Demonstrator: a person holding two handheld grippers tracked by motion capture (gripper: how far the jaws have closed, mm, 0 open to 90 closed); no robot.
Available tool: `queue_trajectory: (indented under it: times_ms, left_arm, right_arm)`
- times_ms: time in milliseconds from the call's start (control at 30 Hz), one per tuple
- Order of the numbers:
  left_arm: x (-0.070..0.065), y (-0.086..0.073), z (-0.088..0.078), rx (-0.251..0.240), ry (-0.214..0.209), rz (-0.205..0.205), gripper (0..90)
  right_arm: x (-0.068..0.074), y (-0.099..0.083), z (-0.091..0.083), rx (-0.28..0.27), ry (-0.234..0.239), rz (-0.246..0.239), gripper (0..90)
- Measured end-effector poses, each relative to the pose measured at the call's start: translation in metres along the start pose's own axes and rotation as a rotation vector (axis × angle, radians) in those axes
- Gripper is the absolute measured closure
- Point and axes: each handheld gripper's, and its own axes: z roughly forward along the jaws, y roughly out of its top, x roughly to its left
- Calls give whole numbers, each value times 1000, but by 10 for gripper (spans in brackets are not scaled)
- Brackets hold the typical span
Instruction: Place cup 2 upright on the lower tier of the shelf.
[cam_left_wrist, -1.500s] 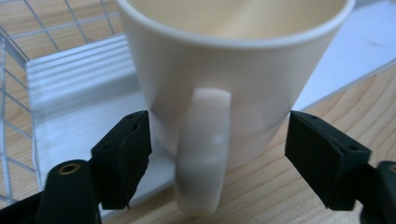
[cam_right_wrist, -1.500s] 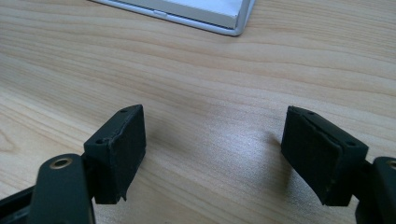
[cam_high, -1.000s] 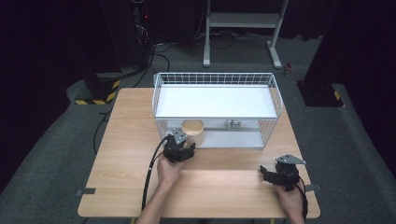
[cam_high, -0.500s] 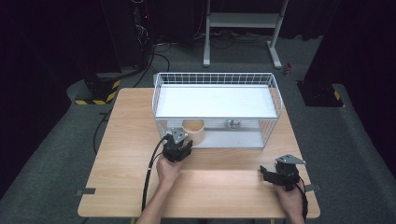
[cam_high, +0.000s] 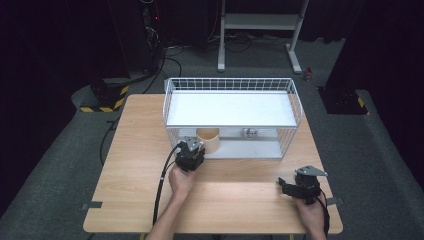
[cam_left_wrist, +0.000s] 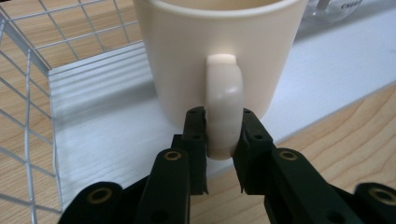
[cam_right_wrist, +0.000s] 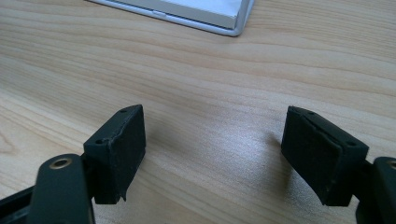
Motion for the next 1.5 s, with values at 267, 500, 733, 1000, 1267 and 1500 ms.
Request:
queue_trajectory:
  times_ms: [267,500,733,1000,1267,1500]
  left_arm:
    - [2,3,5,5,-6,-23,786]
    - [1,10,11,22,5,-15,787]
    - [3,12,15,15,9,-45,788]
    - [-1,20,23,32,24,-37,788]
    - [0,22,29,8,29,-47,787]
    - [0,23,33,11,25,-70,784]
  right_arm:
    - [0,0,0,-1,-2,1,219]
    - [0,0,0,0,-2,1,218]
    - [0,0,0,0,-2,1,218]
    - [0,0,0,0,-2,1,218]
    - [0,0,0,0,-2,0,218]
    - [0,0,0,0,-1,1,219]
